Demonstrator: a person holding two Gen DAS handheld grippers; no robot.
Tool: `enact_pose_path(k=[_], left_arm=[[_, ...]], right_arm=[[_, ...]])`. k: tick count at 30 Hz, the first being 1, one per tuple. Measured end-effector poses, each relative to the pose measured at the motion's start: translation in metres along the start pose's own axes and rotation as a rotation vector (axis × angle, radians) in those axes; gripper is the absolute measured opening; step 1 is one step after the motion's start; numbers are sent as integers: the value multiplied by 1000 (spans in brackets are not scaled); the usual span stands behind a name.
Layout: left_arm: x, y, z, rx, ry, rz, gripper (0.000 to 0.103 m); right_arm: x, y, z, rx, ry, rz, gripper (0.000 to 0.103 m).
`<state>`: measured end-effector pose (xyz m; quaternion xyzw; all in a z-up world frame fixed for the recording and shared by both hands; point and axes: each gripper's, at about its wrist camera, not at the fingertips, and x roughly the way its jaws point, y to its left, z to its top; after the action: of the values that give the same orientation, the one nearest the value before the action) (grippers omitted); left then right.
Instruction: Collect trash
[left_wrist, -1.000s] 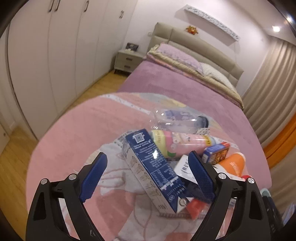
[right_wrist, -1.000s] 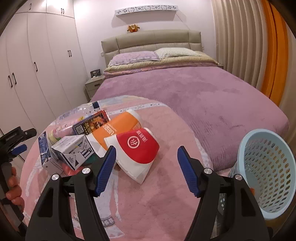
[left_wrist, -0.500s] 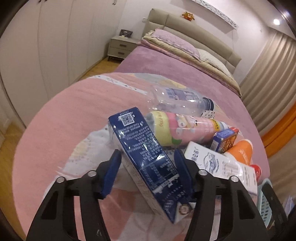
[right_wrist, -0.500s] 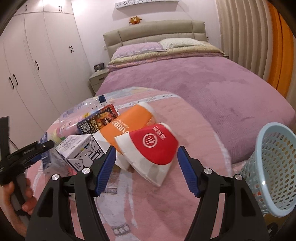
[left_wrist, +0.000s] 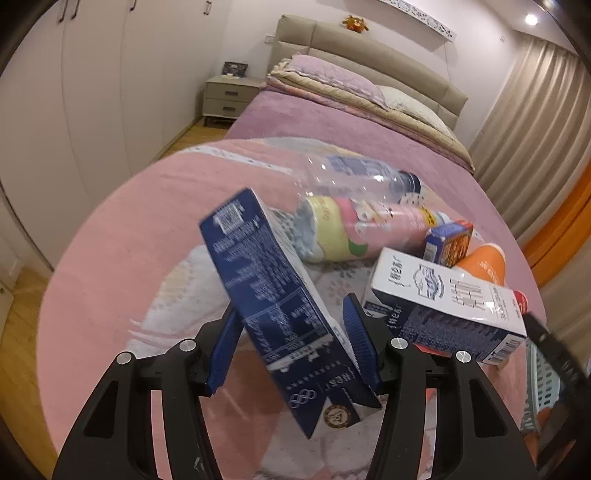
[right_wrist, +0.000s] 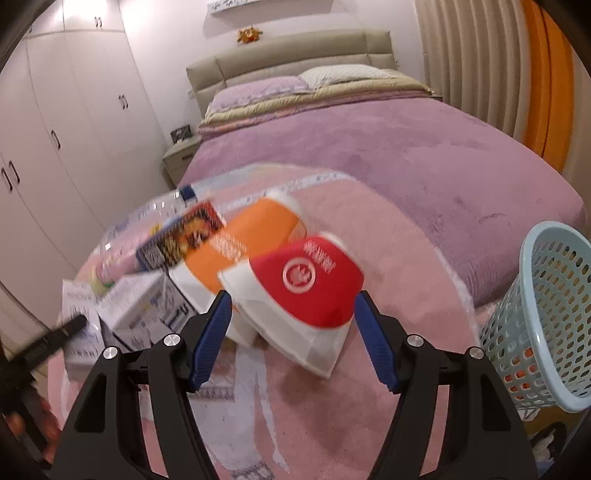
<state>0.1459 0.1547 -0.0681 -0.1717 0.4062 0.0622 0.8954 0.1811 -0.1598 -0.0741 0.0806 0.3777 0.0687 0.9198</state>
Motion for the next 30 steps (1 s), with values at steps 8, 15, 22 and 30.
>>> enact_pose_path(k=[8, 15, 22, 30], left_arm=[[10, -6, -14, 14, -48, 4, 47], [11, -6, -20, 11, -87, -19, 46], [9, -3, -21, 5, -103, -45, 45], [4, -7, -23, 32, -111, -53, 36]], right_arm=[[17, 18, -10, -93, 60, -59, 65], [28, 3, -8, -38, 92, -59, 34], [16, -21, -12, 19, 81, 2, 9], [-24, -27, -16, -27, -4, 27, 6]])
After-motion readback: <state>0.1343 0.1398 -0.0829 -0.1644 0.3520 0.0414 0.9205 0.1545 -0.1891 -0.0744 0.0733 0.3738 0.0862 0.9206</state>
